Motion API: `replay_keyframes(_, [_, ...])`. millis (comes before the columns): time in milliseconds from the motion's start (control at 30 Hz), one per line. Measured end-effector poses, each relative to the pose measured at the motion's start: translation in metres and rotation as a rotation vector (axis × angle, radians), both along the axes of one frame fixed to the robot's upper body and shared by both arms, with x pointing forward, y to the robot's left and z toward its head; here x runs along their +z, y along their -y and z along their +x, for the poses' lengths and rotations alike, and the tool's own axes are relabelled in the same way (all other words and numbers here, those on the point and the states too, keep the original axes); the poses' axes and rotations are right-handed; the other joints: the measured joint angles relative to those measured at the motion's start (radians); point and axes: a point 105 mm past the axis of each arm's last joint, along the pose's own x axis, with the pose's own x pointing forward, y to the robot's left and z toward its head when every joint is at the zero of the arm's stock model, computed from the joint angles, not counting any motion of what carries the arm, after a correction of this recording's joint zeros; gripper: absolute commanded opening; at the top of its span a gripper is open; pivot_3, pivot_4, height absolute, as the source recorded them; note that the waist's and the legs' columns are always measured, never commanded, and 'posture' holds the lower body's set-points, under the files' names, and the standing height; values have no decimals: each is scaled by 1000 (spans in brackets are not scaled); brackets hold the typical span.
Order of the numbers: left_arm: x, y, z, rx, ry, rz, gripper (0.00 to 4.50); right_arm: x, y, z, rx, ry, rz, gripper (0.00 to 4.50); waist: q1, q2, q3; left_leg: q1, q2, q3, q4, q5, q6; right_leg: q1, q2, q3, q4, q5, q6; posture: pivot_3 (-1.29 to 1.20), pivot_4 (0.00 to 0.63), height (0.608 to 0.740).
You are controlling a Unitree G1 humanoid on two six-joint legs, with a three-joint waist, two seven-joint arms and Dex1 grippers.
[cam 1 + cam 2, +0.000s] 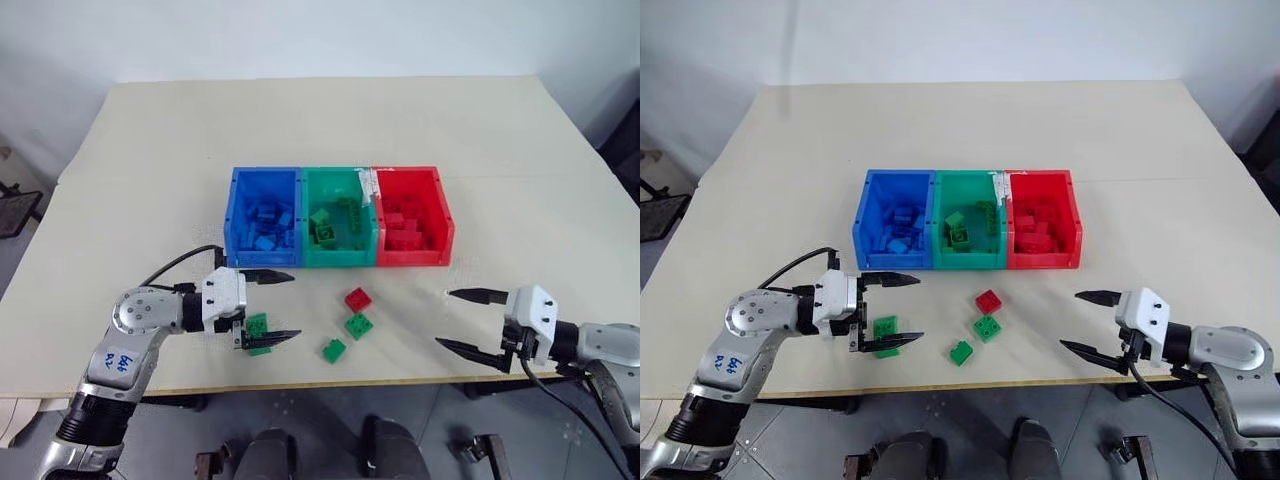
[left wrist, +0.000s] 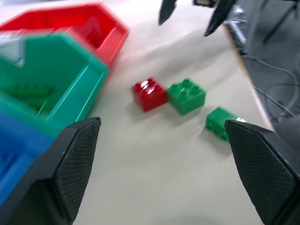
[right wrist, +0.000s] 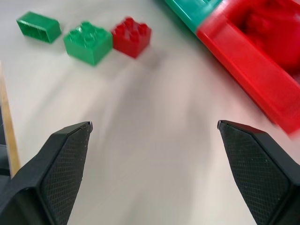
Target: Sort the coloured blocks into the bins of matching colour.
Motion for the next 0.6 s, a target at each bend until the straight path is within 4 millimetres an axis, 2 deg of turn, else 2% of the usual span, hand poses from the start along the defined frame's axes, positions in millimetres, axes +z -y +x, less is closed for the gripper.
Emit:
replay_keyframes(67, [-2,-3,0,-5,-10,15,4500,4,-3,6,14,12,1,4475,-3,0,0,0,0,1,0,0,0,0,0,1,0,0,0,0,150,740])
replay_keyframes(167, [-7,-8,-1,3,-29,25,4500,17,-25,20,108,61,-19,4475,-1,0,0,0,0,1,0,0,0,-1,0,1,0,0,0,0,150,740])
replay_keyframes(267, [-14,-14,-4,26,-51,34,4500,23,-41,30,178,77,-46,4475,6,0,0,-1,0,-1,0,0,0,-1,0,0,0,0,0,0,150,740])
replay_keyframes(467, [-8,-24,-6,126,-42,-8,4500,13,-73,50,365,14,-129,4475,7,0,0,-2,0,-1,1,0,1,-1,0,-1,-1,0,0,0,150,740])
replay_keyframes(600, [-11,-26,-13,158,-56,-10,4500,3,-89,63,447,0,-167,4475,-2,0,0,-2,0,-1,1,0,1,-1,0,-1,0,0,0,0,150,740])
